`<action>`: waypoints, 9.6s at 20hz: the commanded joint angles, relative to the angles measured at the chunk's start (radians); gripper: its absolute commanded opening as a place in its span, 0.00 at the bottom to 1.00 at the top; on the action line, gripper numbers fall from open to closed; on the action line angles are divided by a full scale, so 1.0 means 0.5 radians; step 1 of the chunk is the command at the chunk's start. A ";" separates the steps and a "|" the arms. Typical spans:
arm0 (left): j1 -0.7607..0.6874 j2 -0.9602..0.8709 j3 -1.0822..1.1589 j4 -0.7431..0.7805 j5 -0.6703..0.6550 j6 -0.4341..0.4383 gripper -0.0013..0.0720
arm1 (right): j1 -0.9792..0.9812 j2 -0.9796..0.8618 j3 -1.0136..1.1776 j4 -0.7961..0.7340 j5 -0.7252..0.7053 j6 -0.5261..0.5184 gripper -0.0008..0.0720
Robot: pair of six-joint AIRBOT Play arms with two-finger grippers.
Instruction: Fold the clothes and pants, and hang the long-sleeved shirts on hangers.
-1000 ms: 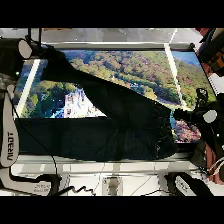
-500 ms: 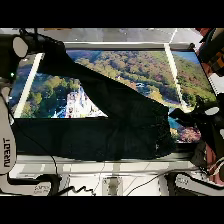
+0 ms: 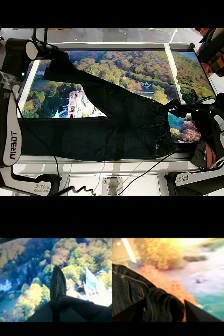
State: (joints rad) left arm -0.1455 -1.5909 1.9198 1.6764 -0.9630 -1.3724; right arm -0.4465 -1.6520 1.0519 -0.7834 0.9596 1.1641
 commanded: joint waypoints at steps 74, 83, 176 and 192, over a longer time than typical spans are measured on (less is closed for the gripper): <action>0.585 -0.844 -0.010 -0.228 -0.727 -0.414 0.66 | -0.154 0.509 0.275 -0.665 -0.065 -0.061 0.06; 0.573 -0.925 -0.010 -0.231 -0.716 -0.420 0.30 | -0.154 0.509 0.275 -0.666 -0.068 -0.060 0.06; 0.913 0.681 -1.212 0.298 -0.002 -0.520 0.04 | -0.020 0.828 0.333 -1.223 0.665 0.071 0.06; 0.932 0.721 -1.236 -0.631 -0.304 0.105 0.04 | -0.745 1.550 -0.934 -0.978 0.670 0.589 0.95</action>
State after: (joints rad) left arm 0.3157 -1.2304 1.3018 1.3830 -1.1149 -1.3338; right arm -0.7982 -0.8963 0.7025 -1.3087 1.4429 1.4109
